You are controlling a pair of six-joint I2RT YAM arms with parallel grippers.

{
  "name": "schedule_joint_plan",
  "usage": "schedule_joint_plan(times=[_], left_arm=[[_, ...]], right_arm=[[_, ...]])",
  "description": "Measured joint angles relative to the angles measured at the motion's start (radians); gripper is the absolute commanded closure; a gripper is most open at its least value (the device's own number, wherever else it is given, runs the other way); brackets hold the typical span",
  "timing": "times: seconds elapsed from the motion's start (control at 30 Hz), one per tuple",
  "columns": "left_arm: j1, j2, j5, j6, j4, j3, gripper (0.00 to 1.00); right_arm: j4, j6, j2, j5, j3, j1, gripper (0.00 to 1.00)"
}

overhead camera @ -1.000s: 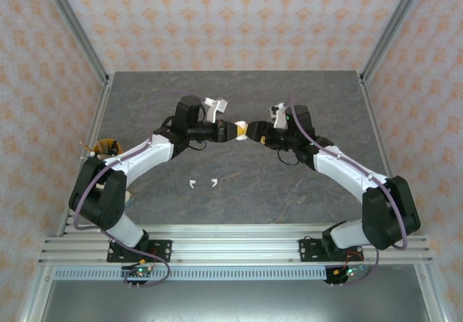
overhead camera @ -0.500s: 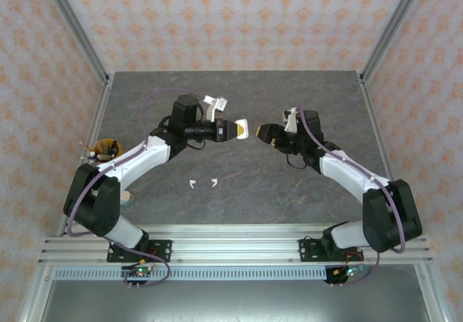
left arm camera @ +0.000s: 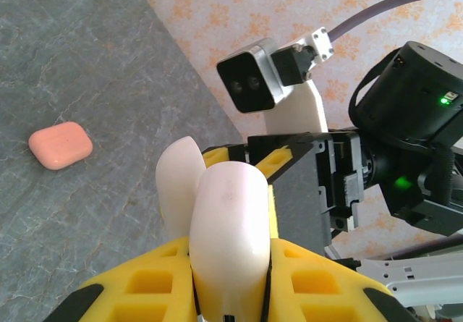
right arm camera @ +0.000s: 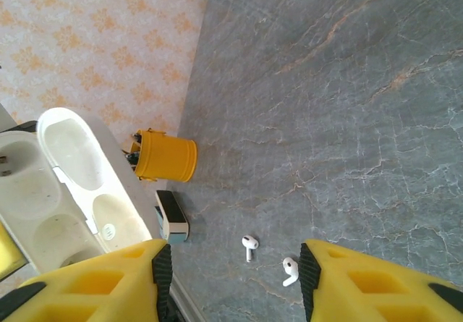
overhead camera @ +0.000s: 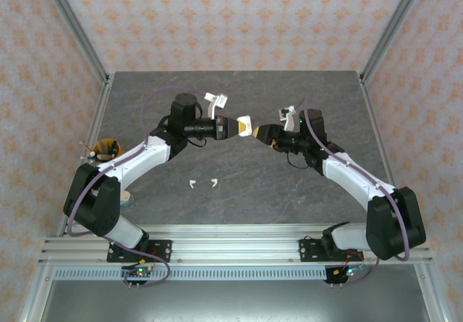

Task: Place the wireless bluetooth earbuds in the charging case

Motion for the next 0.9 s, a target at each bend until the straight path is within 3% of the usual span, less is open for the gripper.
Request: schedule_joint_plan(times=[0.9], left_arm=[[-0.007, 0.032, 0.015, -0.023, 0.026, 0.001, 1.0]], right_arm=[[0.023, 0.014, -0.035, -0.013, 0.027, 0.0, 0.56]])
